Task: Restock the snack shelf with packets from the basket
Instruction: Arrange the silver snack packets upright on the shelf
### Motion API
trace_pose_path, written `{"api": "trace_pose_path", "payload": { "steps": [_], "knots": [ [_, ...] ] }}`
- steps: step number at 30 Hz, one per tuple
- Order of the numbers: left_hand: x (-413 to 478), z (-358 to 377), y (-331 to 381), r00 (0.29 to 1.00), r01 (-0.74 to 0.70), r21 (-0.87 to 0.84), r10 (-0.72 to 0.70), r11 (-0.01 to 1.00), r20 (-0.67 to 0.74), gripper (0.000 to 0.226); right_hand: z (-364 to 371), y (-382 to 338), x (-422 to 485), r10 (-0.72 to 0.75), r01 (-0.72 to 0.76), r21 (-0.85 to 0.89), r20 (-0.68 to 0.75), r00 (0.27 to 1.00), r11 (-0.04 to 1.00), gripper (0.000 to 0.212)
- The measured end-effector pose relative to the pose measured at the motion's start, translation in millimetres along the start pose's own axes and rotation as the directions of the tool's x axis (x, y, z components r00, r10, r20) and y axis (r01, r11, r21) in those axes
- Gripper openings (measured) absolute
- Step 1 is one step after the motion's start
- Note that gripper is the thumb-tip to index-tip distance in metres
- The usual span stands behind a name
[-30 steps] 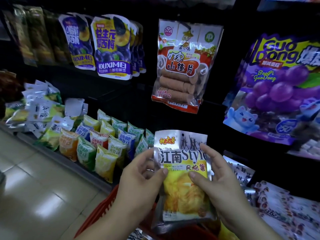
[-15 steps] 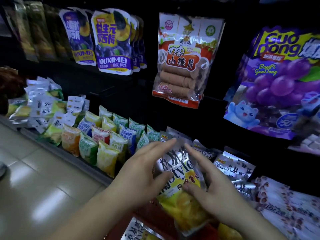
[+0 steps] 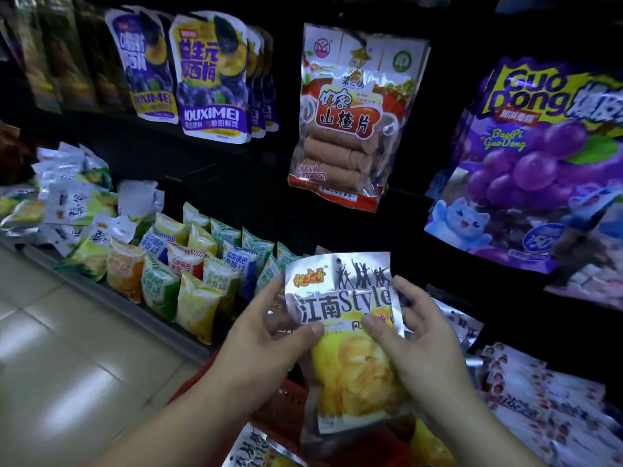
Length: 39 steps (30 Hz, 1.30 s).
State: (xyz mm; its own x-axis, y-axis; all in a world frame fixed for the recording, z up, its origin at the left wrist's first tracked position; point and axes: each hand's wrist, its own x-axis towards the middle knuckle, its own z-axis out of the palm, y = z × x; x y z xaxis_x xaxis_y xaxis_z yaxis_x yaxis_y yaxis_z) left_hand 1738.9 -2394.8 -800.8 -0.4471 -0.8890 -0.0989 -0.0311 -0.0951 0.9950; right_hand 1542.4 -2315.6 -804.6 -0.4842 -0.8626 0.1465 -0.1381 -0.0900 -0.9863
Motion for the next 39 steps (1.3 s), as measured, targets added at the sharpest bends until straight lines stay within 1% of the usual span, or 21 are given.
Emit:
{"api": "trace_pose_path", "payload": {
  "steps": [2, 5, 6, 8, 10, 12, 14, 16, 18, 20, 22, 23, 25, 28, 32, 34, 35, 36, 37, 38, 39],
  "knots": [
    [-2.4, 8.0, -0.6, 0.999, -0.039, -0.033, 0.038, 0.999, -0.027, 0.077, -1.3, 2.0, -2.0, 0.005, -0.014, 0.076, 0.109, 0.994, 0.997, 0.076],
    [2.6, 6.6, 0.0, 0.981, -0.099, 0.002, 0.098, 0.995, -0.168, 0.080, -1.2, -0.6, -6.5, 0.023, -0.059, 0.125, 0.273, 0.962, 0.990, 0.075],
    [4.2, 4.7, 0.3, 0.970, -0.105, 0.005, 0.103, 0.994, -0.219, 0.080, -0.8, 1.0, -6.9, 0.033, -0.067, 0.113, 0.276, 0.961, 0.991, 0.070],
    [5.2, 3.7, 0.3, 0.966, -0.094, -0.036, 0.082, 0.995, -0.245, 0.074, 1.0, 2.7, -6.1, 0.057, -0.074, 0.082, 0.188, 0.981, 0.994, 0.057],
    [3.9, 7.4, -1.0, 0.989, -0.038, -0.027, 0.034, 0.999, -0.144, 0.067, 0.8, 4.2, -4.2, 0.059, -0.066, 0.079, 0.090, 0.994, 0.995, 0.047],
    [2.5, 11.1, -5.4, 0.999, 0.012, 0.001, -0.012, 1.000, -0.034, 0.061, -0.1, 2.1, -3.2, 0.059, -0.064, 0.094, 0.047, 0.997, 0.994, 0.042],
    [3.5, 9.9, -9.0, 0.998, 0.014, -0.015, -0.015, 1.000, -0.057, 0.059, -3.5, 2.3, -3.2, 0.073, -0.085, 0.155, 0.083, 0.994, 0.984, 0.048],
    [5.1, 4.7, -8.9, 0.991, -0.036, 0.012, 0.037, 0.999, -0.127, 0.059, -5.5, 1.8, -5.3, 0.092, -0.127, 0.191, 0.184, 0.979, 0.973, 0.064],
    [4.9, 0.2, -7.0, 0.986, -0.068, 0.008, 0.069, 0.998, -0.151, 0.056, -4.1, 3.3, -6.6, 0.071, -0.101, 0.127, 0.222, 0.973, 0.987, 0.070],
    [1.8, -1.9, -6.0, 0.996, -0.042, -0.016, 0.041, 0.999, -0.078, 0.060, -4.5, 1.4, -5.1, 0.065, -0.085, 0.117, 0.165, 0.984, 0.989, 0.061],
    [-3.1, -0.7, -4.6, 1.000, -0.025, 0.054, 0.025, 0.998, 0.002, 0.062, -6.1, 1.2, -2.8, 0.076, -0.084, 0.064, 0.114, 0.991, 0.994, 0.058],
    [-4.7, 1.0, -3.4, 0.999, -0.038, 0.098, 0.038, 0.994, -0.001, 0.061, -7.8, 1.2, -2.1, 0.077, -0.082, 0.038, 0.121, 0.990, 0.996, 0.060],
    [-5.0, 3.1, -0.8, 0.997, -0.047, 0.116, 0.054, 0.992, -0.055, 0.059, -12.5, -0.1, -1.1, 0.084, -0.089, 0.015, 0.181, 0.980, 0.996, 0.069],
    [-4.0, 1.5, -0.2, 0.995, -0.046, 0.042, 0.050, 0.998, -0.090, 0.059, -15.3, -4.2, -1.6, 0.095, -0.100, 0.001, 0.324, 0.941, 0.995, 0.076],
    [-6.4, 4.3, 1.1, 0.988, -0.122, 0.045, 0.126, 0.992, -0.091, 0.054, -16.1, -3.5, -3.4, 0.087, -0.018, -0.254, 0.261, 0.961, 0.967, 0.074],
    [-8.0, 7.4, -4.1, 0.977, -0.173, 0.107, 0.185, 0.979, -0.109, 0.050, -14.6, -1.5, -4.3, 0.063, 0.016, -0.399, 0.184, 0.981, 0.917, 0.076],
    [-9.4, 8.2, -6.4, 0.969, -0.205, 0.172, 0.225, 0.964, -0.106, 0.048, -13.4, 0.0, -4.3, 0.022, 0.049, -0.432, 0.158, 0.987, 0.900, 0.075],
    [-10.8, 9.1, -8.3, 0.957, -0.247, 0.254, 0.276, 0.935, -0.086, 0.045, -11.6, -0.1, -4.8, -0.029, 0.091, -0.433, 0.148, 0.989, 0.897, 0.072],
    [-12.3, 11.2, -10.6, 0.940, -0.300, 0.343, 0.338, 0.890, -0.053, 0.039, -8.5, -2.4, -6.6, -0.069, 0.116, -0.355, 0.144, 0.987, 0.928, 0.067],
    [-14.3, 14.7, -13.7, 0.913, -0.368, 0.415, 0.407, 0.832, -0.008, 0.034, -4.1, -6.7, -8.4, -0.077, 0.106, -0.214, 0.138, 0.987, 0.971, 0.063],
    [-16.7, 19.9, -16.9, 0.880, -0.441, 0.463, 0.472, 0.769, 0.053, 0.031, -0.4, -11.0, -9.4, -0.043, 0.049, -0.038, 0.157, 0.987, 0.998, 0.058]
  ]
}}
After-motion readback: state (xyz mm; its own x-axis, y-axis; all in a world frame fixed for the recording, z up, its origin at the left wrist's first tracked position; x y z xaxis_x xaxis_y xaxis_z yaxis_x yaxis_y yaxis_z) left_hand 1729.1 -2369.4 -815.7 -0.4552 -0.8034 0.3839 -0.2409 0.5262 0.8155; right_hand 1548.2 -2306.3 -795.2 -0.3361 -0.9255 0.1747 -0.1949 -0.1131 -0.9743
